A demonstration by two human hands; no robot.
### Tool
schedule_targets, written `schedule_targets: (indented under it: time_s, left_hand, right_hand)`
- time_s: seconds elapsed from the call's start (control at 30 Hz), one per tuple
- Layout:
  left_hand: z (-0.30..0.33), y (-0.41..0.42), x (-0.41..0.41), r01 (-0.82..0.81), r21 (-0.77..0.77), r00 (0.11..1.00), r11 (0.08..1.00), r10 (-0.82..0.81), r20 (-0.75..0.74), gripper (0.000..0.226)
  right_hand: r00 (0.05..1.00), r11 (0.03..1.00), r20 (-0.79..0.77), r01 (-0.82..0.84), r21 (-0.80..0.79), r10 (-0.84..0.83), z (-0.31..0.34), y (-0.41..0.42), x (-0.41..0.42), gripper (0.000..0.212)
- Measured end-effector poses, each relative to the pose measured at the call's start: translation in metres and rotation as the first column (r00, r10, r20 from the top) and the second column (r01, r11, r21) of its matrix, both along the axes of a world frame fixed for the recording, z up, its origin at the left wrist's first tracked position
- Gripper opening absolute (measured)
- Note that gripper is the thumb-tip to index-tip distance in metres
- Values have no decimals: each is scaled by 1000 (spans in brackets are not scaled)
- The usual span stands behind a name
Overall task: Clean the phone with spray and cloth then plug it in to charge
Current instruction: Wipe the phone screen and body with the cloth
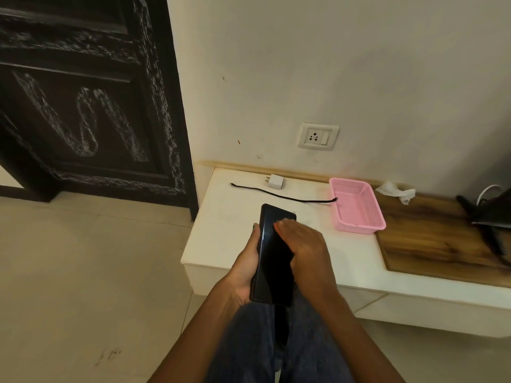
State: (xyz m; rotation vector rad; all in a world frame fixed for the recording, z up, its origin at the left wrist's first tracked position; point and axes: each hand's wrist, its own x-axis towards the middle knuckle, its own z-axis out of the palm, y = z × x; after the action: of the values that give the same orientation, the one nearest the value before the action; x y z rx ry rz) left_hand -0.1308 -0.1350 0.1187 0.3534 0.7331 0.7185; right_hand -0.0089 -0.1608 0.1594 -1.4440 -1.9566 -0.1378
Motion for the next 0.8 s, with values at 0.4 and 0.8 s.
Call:
schedule_targets:
  time_s: [0.4, 0.8]
  left_hand:
    - [3, -4, 3, -5, -4, 1000, 1000, 5, 16, 63]
    - [10, -8, 5, -22, -9, 997, 1000, 22, 80, 55]
  right_hand:
    - [998, 991, -20, -65, -115, 63, 2, -2, -11, 38]
    - [998, 989, -34, 40, -140, -46, 5, -3, -23, 35]
